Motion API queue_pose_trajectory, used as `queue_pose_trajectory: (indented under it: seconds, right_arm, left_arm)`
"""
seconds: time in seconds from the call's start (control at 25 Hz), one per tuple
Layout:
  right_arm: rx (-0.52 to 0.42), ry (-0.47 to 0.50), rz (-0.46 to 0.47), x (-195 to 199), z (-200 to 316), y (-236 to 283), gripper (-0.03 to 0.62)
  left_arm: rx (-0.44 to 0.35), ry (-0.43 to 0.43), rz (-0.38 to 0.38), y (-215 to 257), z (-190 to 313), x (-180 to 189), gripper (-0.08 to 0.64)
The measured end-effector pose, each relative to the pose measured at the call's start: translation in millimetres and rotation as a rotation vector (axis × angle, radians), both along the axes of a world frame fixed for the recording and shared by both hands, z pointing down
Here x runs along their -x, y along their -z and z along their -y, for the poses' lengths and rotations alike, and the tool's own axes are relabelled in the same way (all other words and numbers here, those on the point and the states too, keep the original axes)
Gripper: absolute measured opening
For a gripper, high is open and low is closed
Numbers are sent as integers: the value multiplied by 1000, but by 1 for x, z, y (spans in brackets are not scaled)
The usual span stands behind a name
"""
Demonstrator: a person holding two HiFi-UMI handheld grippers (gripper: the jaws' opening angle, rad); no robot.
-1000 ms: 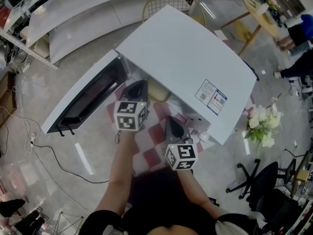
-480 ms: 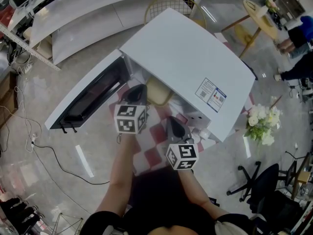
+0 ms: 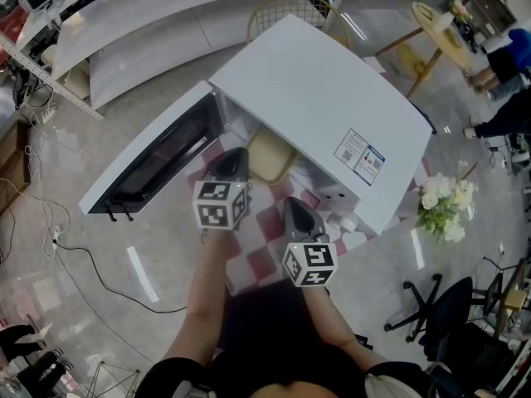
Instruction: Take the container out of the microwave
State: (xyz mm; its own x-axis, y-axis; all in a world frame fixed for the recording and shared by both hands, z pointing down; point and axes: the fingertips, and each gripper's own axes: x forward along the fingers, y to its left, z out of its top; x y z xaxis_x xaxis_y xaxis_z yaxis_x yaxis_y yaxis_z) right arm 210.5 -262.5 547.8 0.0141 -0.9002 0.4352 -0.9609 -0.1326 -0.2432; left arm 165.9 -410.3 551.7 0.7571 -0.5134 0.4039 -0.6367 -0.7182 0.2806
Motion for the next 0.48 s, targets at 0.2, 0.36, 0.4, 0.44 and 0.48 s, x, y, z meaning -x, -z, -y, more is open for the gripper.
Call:
queue_pose_trajectory:
  seconds: [0.2,0.36,0.4,0.44,0.48]
  right_arm:
    - [0,7,-1,5,-3,2,0]
    - [1,1,5,3,-5,2,0]
    - [0,-1,4,2,-5,2,0]
    - [-1,-2,3,2,-6,2,0]
    - [-1,-1,1,2,-6,2,0]
  left_arm:
    - [9,4,-14,3,-3,6,28]
    - [3,4,-8,4,-8,11,28]
    - [4,3,-7,3,-9,12,28]
    - [6,4,-8,3,-11,14,28]
    - [8,6,-9,3,-12,15,28]
